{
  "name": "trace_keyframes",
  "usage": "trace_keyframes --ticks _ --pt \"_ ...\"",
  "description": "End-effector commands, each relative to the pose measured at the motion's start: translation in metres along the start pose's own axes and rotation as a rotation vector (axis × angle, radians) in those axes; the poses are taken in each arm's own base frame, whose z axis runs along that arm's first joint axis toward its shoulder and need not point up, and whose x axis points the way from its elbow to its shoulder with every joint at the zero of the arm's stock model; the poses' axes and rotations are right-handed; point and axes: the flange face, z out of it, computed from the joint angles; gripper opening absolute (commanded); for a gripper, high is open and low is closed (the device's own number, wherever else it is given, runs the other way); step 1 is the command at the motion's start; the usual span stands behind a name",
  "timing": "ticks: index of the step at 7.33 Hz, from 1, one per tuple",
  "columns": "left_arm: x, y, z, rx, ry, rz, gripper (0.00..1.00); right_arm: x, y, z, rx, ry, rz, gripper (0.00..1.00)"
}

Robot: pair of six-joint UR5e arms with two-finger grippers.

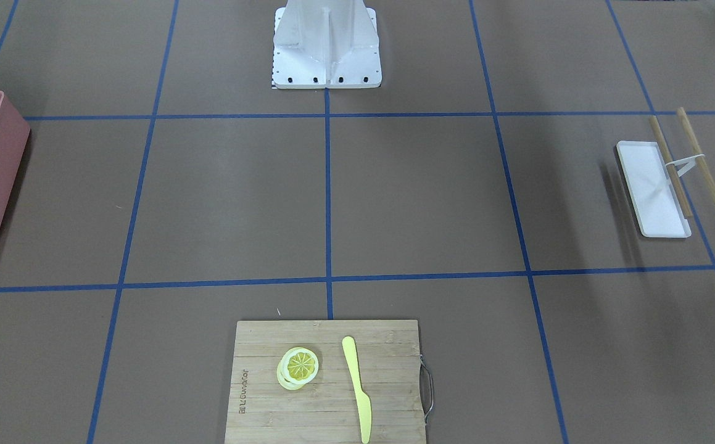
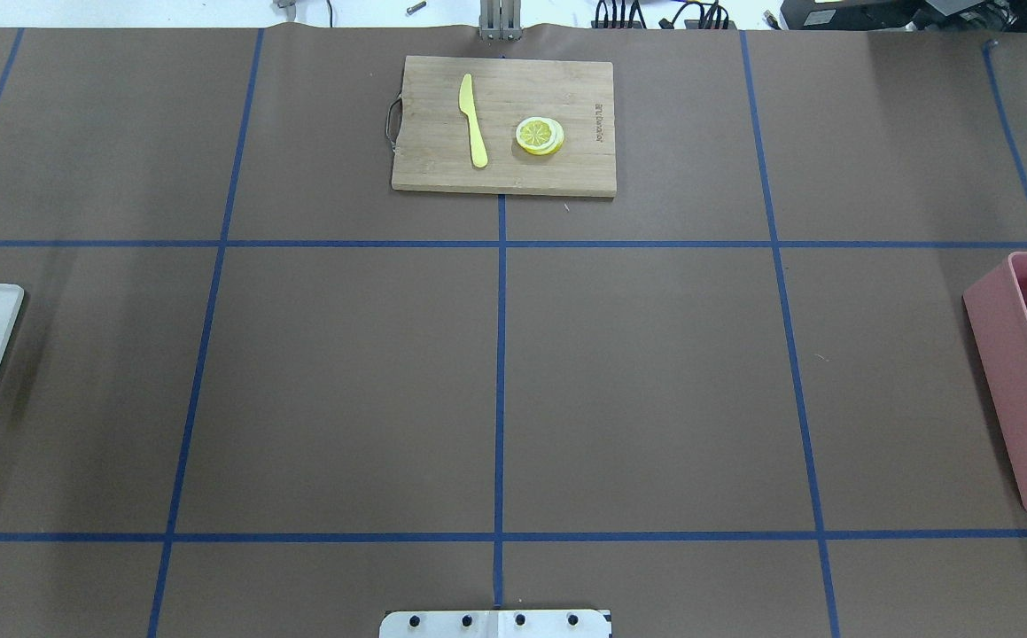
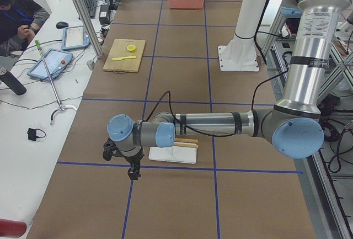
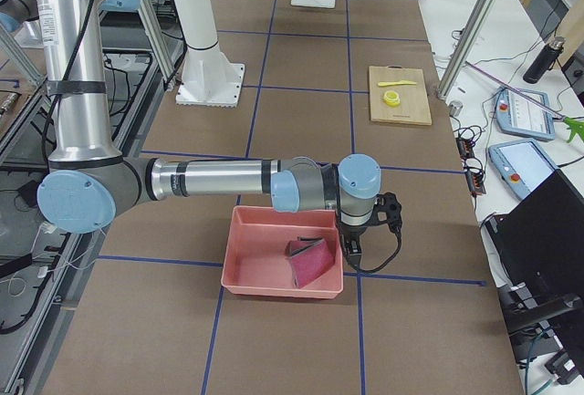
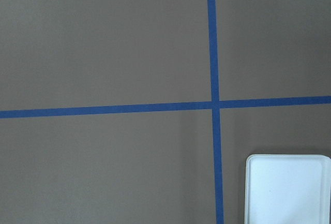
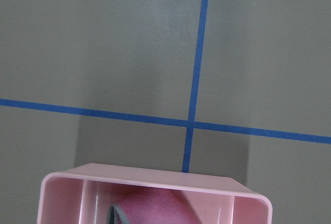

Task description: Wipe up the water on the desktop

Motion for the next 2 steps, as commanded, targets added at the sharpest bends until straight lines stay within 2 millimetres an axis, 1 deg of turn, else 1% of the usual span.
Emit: trace_keyframes --ticks 1,2 --pt "0.0049 -0.0018 -0.0050 0.010 0.000 0.010 0.99 0.0006 0.0008 0.0004 -0.001 0.000 0.001 1.00" --pt "0.0055 -0.0026 -0.0057 0.011 0.000 0.011 0.99 0.0028 0.0033 0.0035 -0.007 0.002 0.006 1.00"
